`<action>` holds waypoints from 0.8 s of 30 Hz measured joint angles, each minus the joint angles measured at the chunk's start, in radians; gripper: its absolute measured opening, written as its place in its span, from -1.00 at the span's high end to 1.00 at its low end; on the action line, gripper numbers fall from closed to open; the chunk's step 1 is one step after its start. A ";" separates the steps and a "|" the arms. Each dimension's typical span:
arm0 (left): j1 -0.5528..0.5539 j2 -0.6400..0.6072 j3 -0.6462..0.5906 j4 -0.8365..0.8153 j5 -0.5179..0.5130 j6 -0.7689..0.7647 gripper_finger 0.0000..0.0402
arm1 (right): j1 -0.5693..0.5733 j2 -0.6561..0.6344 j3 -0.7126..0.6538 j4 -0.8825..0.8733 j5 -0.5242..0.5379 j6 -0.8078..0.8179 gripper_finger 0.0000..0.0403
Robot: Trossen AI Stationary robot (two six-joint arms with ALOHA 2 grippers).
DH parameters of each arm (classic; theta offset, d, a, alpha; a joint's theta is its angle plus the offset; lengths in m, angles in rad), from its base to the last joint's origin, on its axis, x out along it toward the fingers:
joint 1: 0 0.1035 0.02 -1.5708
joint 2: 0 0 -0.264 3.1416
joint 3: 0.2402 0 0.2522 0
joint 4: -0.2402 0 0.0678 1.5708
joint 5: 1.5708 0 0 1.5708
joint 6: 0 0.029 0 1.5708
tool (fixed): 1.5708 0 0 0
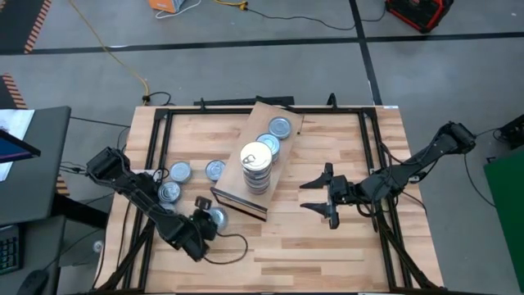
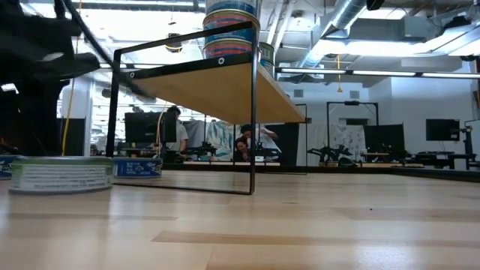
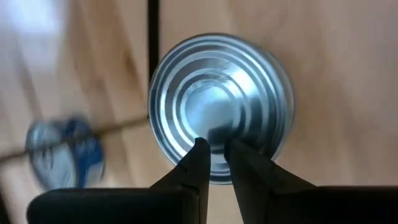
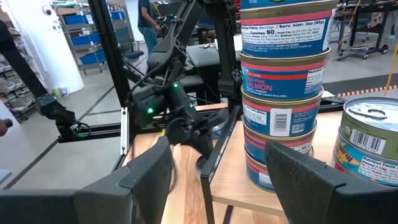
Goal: Stack canned seafood by type on shelf
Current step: Stack the green white tuna can on top of the green white tuna can on the shelf
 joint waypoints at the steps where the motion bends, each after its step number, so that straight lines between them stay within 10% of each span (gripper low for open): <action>1: -0.001 0.000 0.000 0.035 -0.006 0.015 0.72 | 0.000 0.000 0.000 0.000 0.000 0.000 -0.40; 10: -0.001 0.008 0.002 0.433 -0.086 0.167 0.72 | 0.020 0.000 0.001 -0.057 -0.002 0.064 -0.40; 24: 0.001 0.006 0.175 0.233 0.138 -0.061 0.72 | 0.135 0.452 0.109 -0.138 0.021 0.501 -0.40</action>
